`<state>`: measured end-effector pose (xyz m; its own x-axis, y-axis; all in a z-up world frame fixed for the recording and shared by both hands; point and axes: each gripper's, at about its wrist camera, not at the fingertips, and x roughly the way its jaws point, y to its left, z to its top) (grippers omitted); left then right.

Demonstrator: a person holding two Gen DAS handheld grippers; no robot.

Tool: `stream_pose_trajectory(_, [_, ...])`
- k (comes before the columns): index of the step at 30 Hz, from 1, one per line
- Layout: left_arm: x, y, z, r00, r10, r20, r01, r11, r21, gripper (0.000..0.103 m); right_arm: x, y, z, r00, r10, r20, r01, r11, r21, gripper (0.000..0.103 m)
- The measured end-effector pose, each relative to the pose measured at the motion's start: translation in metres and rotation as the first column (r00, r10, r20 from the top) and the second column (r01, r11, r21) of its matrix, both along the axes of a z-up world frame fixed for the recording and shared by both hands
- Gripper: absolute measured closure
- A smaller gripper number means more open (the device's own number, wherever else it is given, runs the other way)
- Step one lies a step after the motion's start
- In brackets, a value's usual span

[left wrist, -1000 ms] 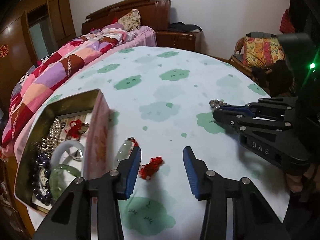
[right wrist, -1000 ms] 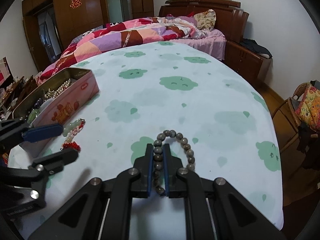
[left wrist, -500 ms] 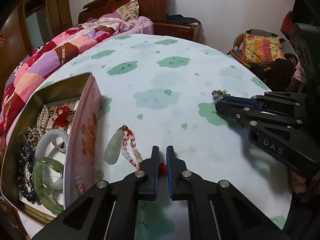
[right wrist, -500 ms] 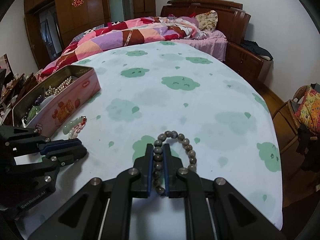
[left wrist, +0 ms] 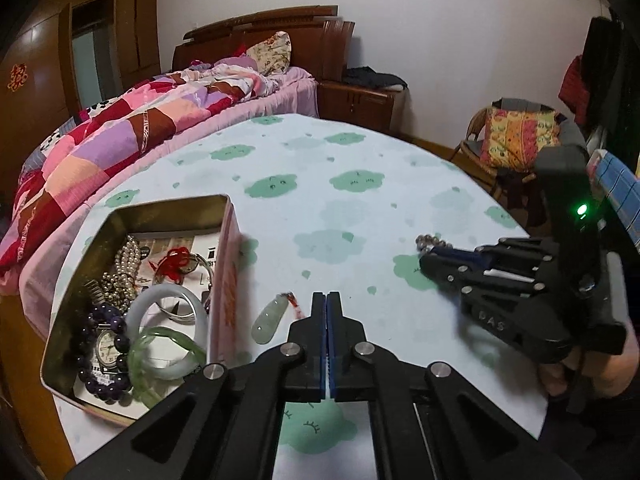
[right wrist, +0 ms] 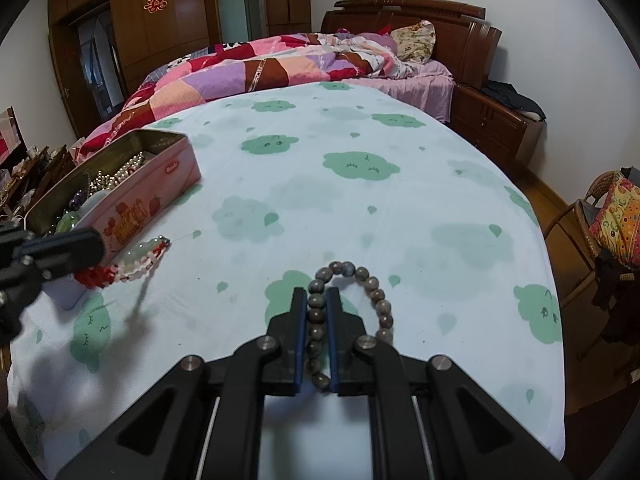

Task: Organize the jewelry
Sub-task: 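Grasp the jade pendant on red string with the left tool and lift it, then carry the pendant and grey bracelet into the tin and open both tools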

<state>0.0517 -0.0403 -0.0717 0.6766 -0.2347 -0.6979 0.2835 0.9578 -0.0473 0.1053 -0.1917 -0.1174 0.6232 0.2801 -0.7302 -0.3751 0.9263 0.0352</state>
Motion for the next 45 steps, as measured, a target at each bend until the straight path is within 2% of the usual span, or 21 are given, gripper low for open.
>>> stream_pose_trajectory(16, [-0.002, 0.012, 0.058, 0.994, -0.013, 0.113, 0.018, 0.999, -0.041, 0.103, -0.004, 0.004, 0.001, 1.0, 0.022, 0.021, -0.021, 1.0, -0.012, 0.091])
stream_pose_trajectory(20, [-0.002, 0.017, 0.069, 0.99, -0.008, 0.139, 0.013, 0.999, -0.039, 0.103, -0.005, 0.005, 0.005, 0.999, 0.04, 0.014, -0.04, 0.999, 0.022, 0.091])
stream_pose_trajectory(36, [-0.002, 0.043, 0.122, 0.97, 0.017, 0.244, -0.01, 1.0, -0.029, 0.103, -0.007, 0.013, 0.068, 0.99, 0.092, 0.103, -0.106, 0.985, 0.138, 0.091])
stream_pose_trajectory(45, [0.001, 0.064, 0.137, 0.959, 0.059, 0.278, -0.057, 0.998, -0.016, 0.103, -0.002, 0.041, 0.098, 0.975, 0.157, 0.157, -0.18, 0.973, 0.145, 0.091])
